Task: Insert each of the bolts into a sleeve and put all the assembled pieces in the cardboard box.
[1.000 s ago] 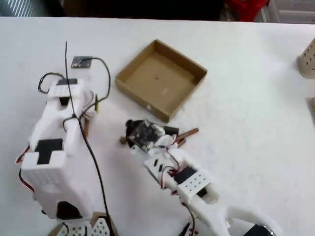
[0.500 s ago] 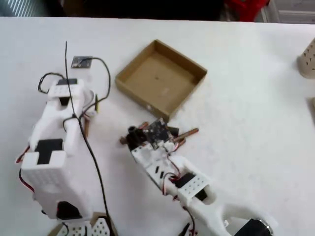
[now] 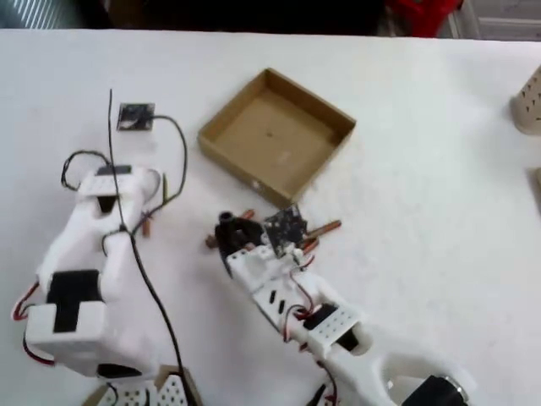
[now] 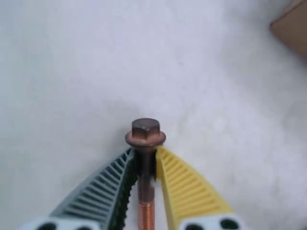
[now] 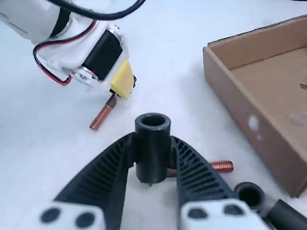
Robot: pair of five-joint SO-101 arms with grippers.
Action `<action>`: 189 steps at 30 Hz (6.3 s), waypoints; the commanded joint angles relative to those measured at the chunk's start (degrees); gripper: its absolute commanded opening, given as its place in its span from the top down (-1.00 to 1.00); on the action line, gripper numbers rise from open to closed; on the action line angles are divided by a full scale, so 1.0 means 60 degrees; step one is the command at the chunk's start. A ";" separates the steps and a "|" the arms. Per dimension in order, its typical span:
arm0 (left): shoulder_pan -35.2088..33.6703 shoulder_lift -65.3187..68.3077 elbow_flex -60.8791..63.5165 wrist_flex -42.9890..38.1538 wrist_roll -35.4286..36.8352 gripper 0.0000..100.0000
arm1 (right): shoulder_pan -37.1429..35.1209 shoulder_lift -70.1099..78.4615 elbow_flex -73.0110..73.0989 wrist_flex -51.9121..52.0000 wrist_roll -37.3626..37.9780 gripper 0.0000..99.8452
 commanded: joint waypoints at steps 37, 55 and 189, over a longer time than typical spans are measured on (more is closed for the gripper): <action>0.0388 -0.0799 0.0630 -0.1597 -0.0103 0.96 | -0.0623 0.2747 0.1260 -0.5399 0.0703 0.97; 0.0432 -0.5590 0.4396 -0.5333 -0.0015 0.95 | -0.0608 0.2777 0.1231 -0.5634 0.0659 0.97; 0.5150 -1.8425 1.0608 -0.3165 0.2037 0.96 | -0.0125 0.2659 0.0982 -0.6234 0.0645 0.97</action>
